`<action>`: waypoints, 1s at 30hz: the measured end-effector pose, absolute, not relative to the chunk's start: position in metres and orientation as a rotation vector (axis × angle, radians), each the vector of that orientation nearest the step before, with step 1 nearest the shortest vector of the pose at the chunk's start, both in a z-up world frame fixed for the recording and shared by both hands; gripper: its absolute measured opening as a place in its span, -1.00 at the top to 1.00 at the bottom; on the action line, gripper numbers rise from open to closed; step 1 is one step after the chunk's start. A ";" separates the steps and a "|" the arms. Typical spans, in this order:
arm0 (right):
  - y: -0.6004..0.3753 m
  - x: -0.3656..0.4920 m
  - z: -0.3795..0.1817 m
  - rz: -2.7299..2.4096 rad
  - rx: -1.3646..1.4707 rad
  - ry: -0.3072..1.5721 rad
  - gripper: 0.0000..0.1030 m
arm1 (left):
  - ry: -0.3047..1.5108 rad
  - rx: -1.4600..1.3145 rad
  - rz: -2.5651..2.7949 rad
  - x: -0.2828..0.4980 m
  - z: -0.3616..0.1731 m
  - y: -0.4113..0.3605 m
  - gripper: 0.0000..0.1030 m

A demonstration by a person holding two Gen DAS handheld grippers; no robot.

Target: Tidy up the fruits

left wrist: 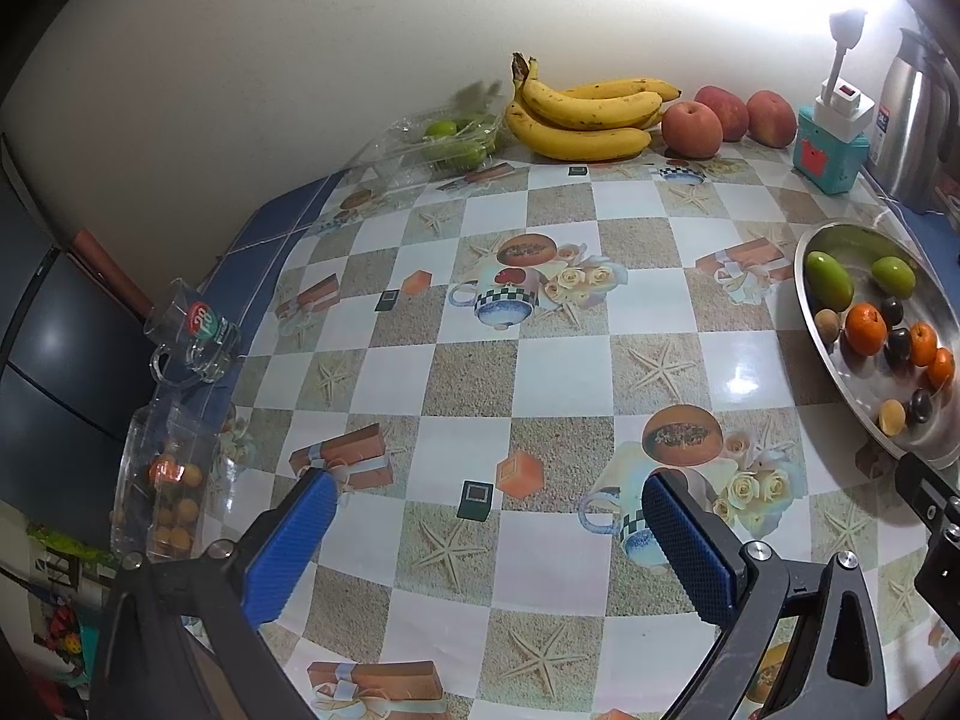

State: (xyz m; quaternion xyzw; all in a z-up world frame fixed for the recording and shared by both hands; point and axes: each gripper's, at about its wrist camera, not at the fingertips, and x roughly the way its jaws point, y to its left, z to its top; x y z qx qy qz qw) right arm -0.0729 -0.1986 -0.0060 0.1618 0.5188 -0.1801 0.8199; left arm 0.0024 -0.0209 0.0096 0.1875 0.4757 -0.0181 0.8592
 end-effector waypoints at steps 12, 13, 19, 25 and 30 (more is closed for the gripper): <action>-0.199 -0.071 -0.009 -0.378 0.347 1.121 -0.77 | 1.016 0.387 -0.024 0.003 0.007 -0.021 -1.00; -0.199 -0.071 -0.009 -0.378 0.348 1.123 -0.77 | 1.017 0.388 -0.024 0.003 0.006 -0.021 -1.00; -0.199 -0.071 -0.010 -0.378 0.349 1.128 -0.77 | 1.022 0.383 -0.019 0.004 0.005 -0.021 -1.00; -0.199 -0.070 -0.011 -0.378 0.348 1.128 -0.77 | 1.024 0.382 -0.017 0.005 0.005 -0.021 -1.00; -0.199 -0.070 -0.011 -0.378 0.349 1.129 -0.77 | 1.026 0.379 -0.013 0.005 0.005 -0.020 -1.00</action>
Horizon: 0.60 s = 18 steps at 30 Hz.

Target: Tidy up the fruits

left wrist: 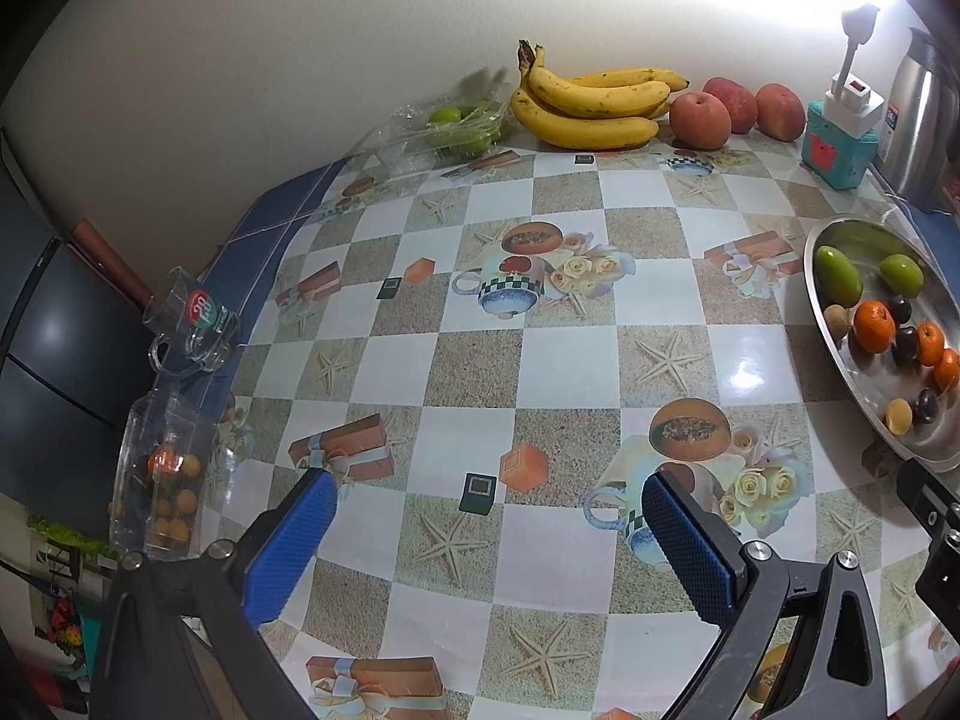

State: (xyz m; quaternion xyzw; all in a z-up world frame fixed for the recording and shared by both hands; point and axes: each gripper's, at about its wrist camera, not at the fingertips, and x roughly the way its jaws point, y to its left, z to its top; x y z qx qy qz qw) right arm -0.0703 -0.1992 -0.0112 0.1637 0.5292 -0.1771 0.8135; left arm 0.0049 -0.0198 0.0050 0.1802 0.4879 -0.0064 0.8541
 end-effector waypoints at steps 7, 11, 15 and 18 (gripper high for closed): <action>-0.200 -0.070 -0.012 -0.378 0.349 1.130 -0.77 | 1.026 0.379 -0.015 0.005 0.005 -0.020 -1.00; -0.199 -0.070 -0.011 -0.378 0.350 1.130 -0.77 | 1.028 0.376 -0.012 0.005 0.004 -0.019 -1.00; -0.199 -0.070 -0.012 -0.378 0.350 1.131 -0.77 | 1.030 0.370 -0.005 0.005 0.003 -0.018 -1.00; -0.199 -0.070 -0.012 -0.377 0.350 1.132 -0.77 | 1.028 0.363 0.002 0.005 0.005 -0.017 -1.00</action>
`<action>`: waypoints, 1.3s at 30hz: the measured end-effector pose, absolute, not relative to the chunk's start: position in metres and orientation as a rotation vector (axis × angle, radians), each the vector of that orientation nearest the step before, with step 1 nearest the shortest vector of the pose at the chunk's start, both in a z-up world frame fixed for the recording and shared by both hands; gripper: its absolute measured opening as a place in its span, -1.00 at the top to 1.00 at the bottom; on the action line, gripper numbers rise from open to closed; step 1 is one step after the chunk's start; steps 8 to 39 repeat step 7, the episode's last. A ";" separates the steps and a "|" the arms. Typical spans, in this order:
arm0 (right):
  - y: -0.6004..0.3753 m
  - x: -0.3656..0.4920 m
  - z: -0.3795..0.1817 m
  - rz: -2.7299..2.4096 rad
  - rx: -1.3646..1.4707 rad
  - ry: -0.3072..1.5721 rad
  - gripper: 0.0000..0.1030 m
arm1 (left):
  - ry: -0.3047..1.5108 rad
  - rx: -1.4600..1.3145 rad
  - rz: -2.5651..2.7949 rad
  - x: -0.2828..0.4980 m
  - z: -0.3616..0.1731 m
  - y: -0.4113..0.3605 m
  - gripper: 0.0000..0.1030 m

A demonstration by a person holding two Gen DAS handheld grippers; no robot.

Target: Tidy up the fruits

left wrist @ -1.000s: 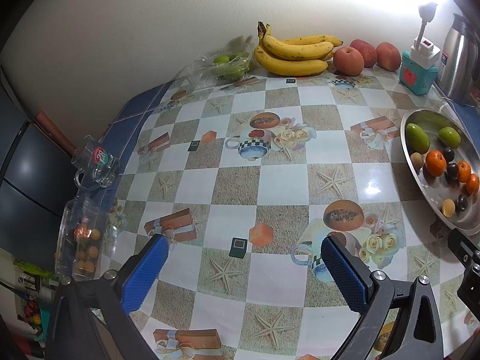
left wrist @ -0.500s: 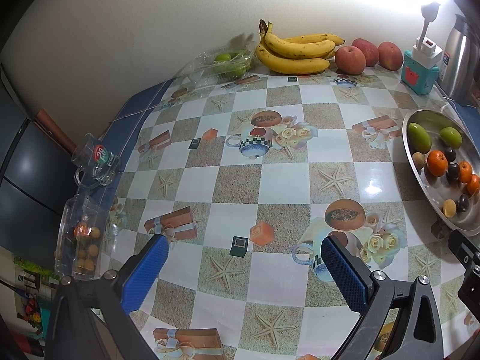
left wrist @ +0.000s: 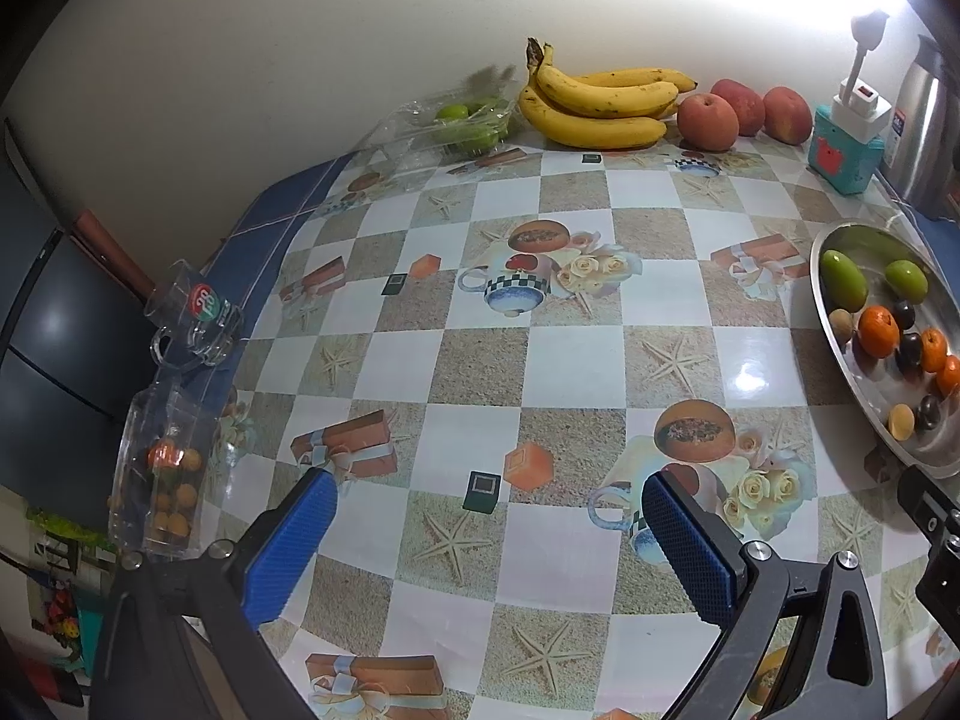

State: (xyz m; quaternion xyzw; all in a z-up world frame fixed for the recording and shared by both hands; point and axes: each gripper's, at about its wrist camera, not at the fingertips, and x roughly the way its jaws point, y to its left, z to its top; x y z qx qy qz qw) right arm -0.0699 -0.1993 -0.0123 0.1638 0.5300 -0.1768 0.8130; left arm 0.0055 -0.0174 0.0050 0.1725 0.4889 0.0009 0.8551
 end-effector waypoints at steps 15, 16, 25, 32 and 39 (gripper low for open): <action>-0.199 -0.070 -0.013 -0.377 0.350 1.133 -0.77 | 1.013 0.350 0.018 0.005 0.009 -0.016 -1.00; -0.199 -0.070 -0.013 -0.377 0.350 1.133 -0.77 | 1.013 0.350 0.018 0.005 0.009 -0.016 -1.00; -0.199 -0.070 -0.013 -0.377 0.350 1.133 -0.77 | 1.013 0.350 0.018 0.005 0.009 -0.016 -1.00; -0.199 -0.070 -0.013 -0.377 0.350 1.133 -0.77 | 1.013 0.350 0.018 0.005 0.009 -0.016 -1.00; -0.199 -0.070 -0.013 -0.377 0.350 1.133 -0.77 | 1.013 0.350 0.018 0.005 0.009 -0.016 -1.00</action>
